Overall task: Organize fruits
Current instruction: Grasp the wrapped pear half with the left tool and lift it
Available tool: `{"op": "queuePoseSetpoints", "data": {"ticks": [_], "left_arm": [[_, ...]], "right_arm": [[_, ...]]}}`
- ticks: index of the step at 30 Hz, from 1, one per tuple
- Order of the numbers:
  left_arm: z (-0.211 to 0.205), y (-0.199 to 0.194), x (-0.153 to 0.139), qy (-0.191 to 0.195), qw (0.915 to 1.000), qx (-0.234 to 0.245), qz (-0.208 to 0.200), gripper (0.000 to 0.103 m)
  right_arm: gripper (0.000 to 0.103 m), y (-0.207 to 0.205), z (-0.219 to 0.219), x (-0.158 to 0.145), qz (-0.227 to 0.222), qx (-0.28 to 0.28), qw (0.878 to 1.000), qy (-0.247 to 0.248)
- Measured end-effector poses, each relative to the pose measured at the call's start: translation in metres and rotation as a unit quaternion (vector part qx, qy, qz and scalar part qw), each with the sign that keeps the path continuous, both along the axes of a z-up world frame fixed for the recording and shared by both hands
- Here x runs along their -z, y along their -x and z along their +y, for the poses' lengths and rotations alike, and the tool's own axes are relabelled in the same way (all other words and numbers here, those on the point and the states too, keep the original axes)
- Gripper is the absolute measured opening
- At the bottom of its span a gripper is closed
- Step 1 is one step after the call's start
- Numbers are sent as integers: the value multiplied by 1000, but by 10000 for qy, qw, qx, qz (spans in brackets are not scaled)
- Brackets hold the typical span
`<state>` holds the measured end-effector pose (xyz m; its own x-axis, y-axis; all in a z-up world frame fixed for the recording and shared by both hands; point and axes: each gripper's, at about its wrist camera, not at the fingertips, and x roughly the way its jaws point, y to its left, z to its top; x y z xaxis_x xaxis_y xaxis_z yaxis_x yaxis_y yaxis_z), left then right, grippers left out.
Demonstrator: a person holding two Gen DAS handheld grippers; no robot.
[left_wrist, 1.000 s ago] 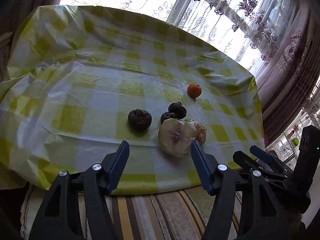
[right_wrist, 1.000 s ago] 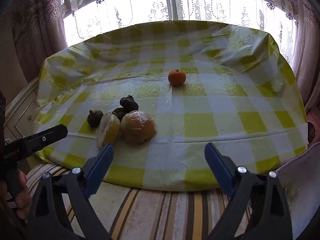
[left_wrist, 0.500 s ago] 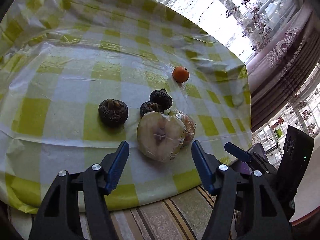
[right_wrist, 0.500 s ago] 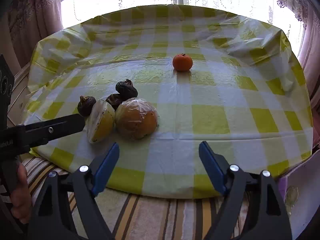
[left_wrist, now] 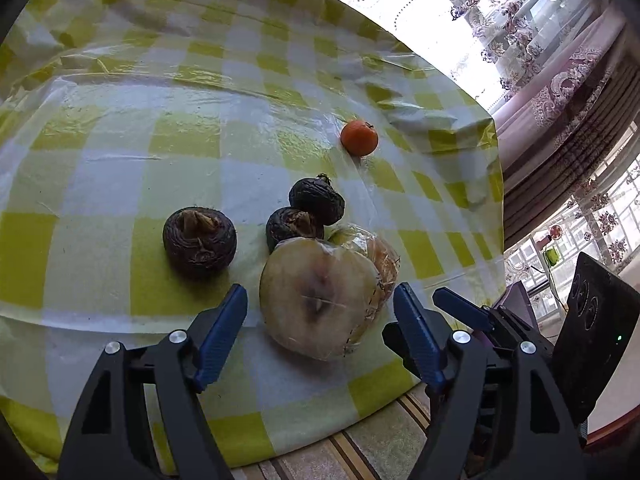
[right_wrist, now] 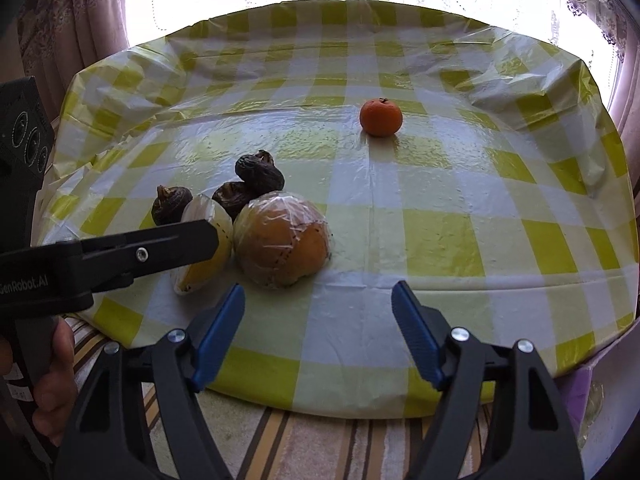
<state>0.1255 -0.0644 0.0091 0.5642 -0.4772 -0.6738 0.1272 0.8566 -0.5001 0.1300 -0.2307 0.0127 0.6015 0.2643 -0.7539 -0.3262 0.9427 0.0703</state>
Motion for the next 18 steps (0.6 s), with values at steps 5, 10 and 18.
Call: {"op": "queuePoseSetpoints", "data": {"ticks": [5,10,18], "left_arm": [[-4,-6,4,-35,9999,94,42,66],[-7,-5,3,-216,9997,94,19,57],[5,7,-3,-203,9992,-252,-250,57]], "right_arm": [[76,-3,3,2,36,-23,10000,20],[76,-5,7,4,44,-57,10000,52],[74,-12,14,3,-22,-97,9999,63]]}}
